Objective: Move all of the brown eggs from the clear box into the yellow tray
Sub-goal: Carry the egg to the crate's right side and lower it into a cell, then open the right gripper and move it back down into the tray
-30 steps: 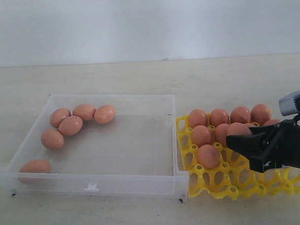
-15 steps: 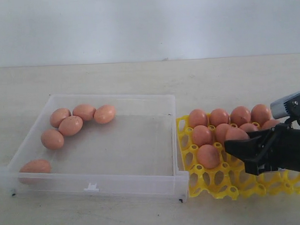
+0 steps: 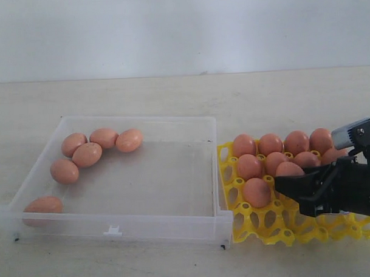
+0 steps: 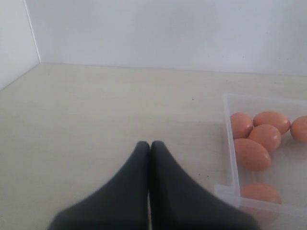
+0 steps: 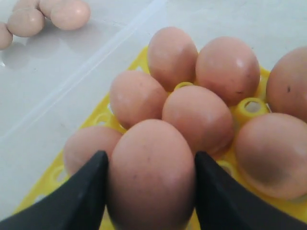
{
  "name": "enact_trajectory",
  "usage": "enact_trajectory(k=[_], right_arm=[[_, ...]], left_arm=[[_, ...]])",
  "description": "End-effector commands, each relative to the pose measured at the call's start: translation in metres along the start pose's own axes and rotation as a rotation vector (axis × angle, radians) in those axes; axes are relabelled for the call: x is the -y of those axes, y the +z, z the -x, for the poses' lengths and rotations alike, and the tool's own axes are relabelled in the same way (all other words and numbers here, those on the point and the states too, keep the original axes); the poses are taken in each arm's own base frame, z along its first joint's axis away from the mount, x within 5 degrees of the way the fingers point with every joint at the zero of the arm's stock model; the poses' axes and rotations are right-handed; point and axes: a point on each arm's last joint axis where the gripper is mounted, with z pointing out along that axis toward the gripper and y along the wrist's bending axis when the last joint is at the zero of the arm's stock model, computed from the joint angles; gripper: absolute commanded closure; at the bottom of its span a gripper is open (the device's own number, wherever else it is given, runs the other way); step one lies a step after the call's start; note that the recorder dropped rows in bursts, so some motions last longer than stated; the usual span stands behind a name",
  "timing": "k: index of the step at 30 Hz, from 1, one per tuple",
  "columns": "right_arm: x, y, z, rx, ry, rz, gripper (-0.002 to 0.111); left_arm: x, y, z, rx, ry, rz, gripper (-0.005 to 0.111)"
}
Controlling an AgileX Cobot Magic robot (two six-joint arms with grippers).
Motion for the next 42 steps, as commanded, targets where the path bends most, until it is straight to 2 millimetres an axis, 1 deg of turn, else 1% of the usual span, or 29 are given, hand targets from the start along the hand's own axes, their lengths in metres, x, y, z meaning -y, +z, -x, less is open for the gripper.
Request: enact_trajectory(k=[1, 7, 9, 10, 19, 22, 23, 24, 25, 27, 29, 31, 32, 33, 34, 35, 36, 37, 38, 39, 40, 41, 42], right_arm=[[-0.001, 0.0, 0.002, 0.02, 0.007, 0.008, 0.096], [-0.003, 0.0, 0.005, 0.053, 0.007, 0.031, 0.055], [-0.002, 0.0, 0.005, 0.055, 0.01, 0.027, 0.048], [-0.002, 0.0, 0.005, 0.055, 0.017, 0.027, 0.046], [0.0, 0.0, 0.006, 0.067, 0.04, -0.002, 0.046], [-0.001, -0.001, 0.011, 0.097, 0.05, 0.01, 0.046], [-0.003, -0.002, 0.013, 0.117, 0.06, 0.028, 0.046], [-0.009, -0.006, 0.023, 0.198, 0.052, 0.074, 0.05], [-0.013, -0.009, 0.03, 0.249, 0.039, 0.1, 0.054], [-0.018, -0.015, 0.047, 0.354, 0.006, 0.146, 0.066], [-0.024, -0.016, 0.069, 0.413, 0.005, 0.184, 0.084], [-0.037, -0.012, 0.096, 0.449, -0.017, 0.25, 0.102], [-0.057, 0.004, 0.118, 0.386, -0.108, 0.255, 0.108], [-0.079, 0.027, 0.14, 0.254, -0.278, 0.159, 0.108], [-0.087, 0.038, 0.146, 0.18, -0.365, 0.089, 0.108], [-0.102, 0.055, 0.161, 0.076, -0.515, -0.054, 0.108], [-0.116, 0.07, 0.168, -0.027, -0.658, -0.189, 0.108], [-0.133, 0.091, 0.176, -0.145, -0.83, -0.327, 0.108], [-0.141, 0.099, 0.177, -0.181, -0.887, -0.347, 0.108], [-0.153, 0.121, 0.178, -0.272, -1.006, -0.336, 0.109], [-0.156, 0.132, 0.178, -0.32, -1.049, -0.299, 0.109], [-0.16, 0.154, 0.172, -0.447, -1.148, -0.173, 0.109], [-0.165, 0.168, 0.169, -0.547, -1.158, -0.047, 0.109]], left_arm=[[0.001, 0.002, -0.001, -0.019, 0.011, -0.009, 0.111], [0.001, 0.002, -0.001, -0.019, 0.011, -0.009, 0.111], [0.001, 0.002, -0.001, -0.019, 0.011, -0.009, 0.111], [0.001, 0.002, -0.001, -0.019, 0.011, -0.009, 0.111], [0.001, 0.002, -0.001, -0.019, 0.011, -0.009, 0.111], [0.001, 0.002, -0.001, -0.019, 0.011, -0.009, 0.111], [0.001, 0.002, -0.001, -0.019, 0.011, -0.009, 0.111], [0.001, 0.002, -0.001, -0.019, 0.011, -0.009, 0.111], [0.001, 0.002, -0.001, -0.019, 0.011, -0.009, 0.111], [0.001, 0.002, -0.001, -0.019, 0.011, -0.009, 0.111], [0.001, 0.002, -0.001, -0.019, 0.011, -0.009, 0.111], [0.001, 0.002, -0.001, -0.019, 0.011, -0.009, 0.111], [0.001, 0.002, -0.001, -0.019, 0.011, -0.009, 0.111], [0.001, 0.002, -0.001, -0.019, 0.011, -0.009, 0.111], [0.001, 0.002, -0.001, -0.019, 0.011, -0.009, 0.111], [0.001, 0.002, -0.001, -0.019, 0.011, -0.009, 0.111], [0.001, 0.002, -0.001, -0.019, 0.011, -0.009, 0.111], [0.001, 0.002, -0.001, -0.019, 0.011, -0.009, 0.111], [0.001, 0.002, -0.001, -0.019, 0.011, -0.009, 0.111], [0.001, 0.002, -0.001, -0.019, 0.011, -0.009, 0.111], [0.001, 0.002, -0.001, -0.019, 0.011, -0.009, 0.111], [0.001, 0.002, -0.001, -0.019, 0.011, -0.009, 0.111], [0.001, 0.002, -0.001, -0.019, 0.011, -0.009, 0.111]])
